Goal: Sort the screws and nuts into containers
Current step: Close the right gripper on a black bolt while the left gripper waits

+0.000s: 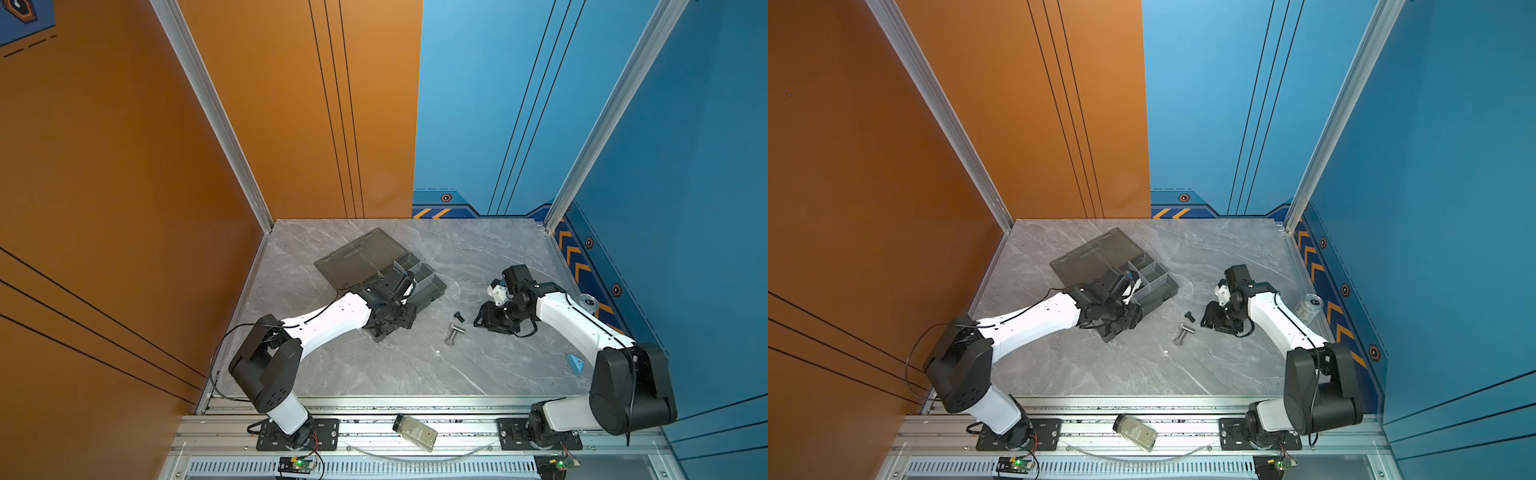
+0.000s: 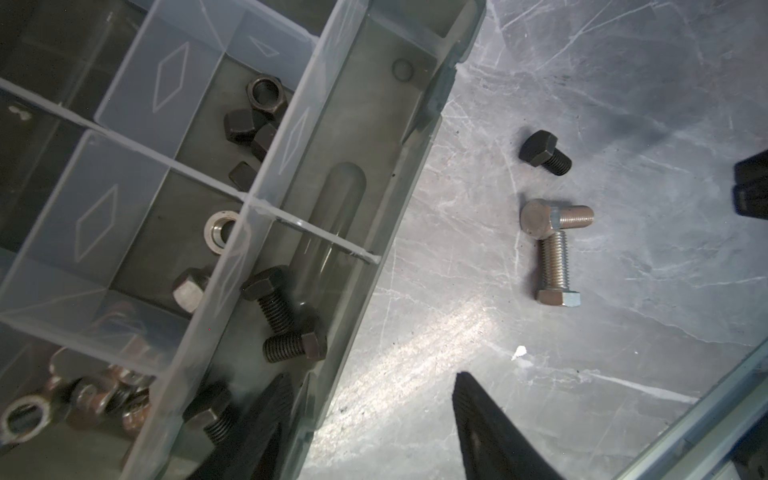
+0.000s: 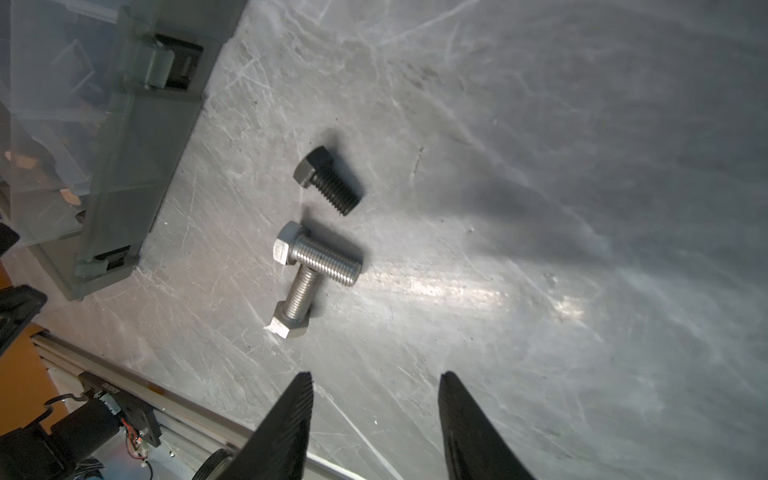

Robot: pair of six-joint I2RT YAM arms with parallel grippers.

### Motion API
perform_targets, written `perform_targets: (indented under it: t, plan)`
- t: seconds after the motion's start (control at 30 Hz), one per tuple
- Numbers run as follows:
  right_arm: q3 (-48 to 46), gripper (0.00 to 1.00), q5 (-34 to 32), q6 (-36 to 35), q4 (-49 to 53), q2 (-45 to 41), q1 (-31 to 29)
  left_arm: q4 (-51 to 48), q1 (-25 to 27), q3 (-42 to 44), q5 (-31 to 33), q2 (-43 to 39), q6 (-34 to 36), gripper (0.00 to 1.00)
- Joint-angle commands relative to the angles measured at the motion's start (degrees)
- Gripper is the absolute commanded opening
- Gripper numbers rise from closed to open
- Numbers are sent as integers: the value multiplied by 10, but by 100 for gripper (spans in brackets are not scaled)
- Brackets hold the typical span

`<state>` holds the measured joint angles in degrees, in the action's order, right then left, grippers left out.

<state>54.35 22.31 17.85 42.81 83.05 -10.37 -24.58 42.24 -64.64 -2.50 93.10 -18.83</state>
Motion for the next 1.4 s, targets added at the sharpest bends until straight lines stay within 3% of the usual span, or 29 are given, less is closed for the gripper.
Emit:
perform_targets:
  t: [0.0, 0.63, 1.37]
  plan:
    - [41, 52, -51, -13, -12, 29, -21, 16, 5, 8, -19, -21, -22, 65]
    - [133, 51, -143, -46, -29, 158, -115, 90, -31, 148, -37, -177, -83, 75]
    - [174, 50, -170, -61, -28, 241, -138, 100, -76, 215, -62, -255, -105, 83]
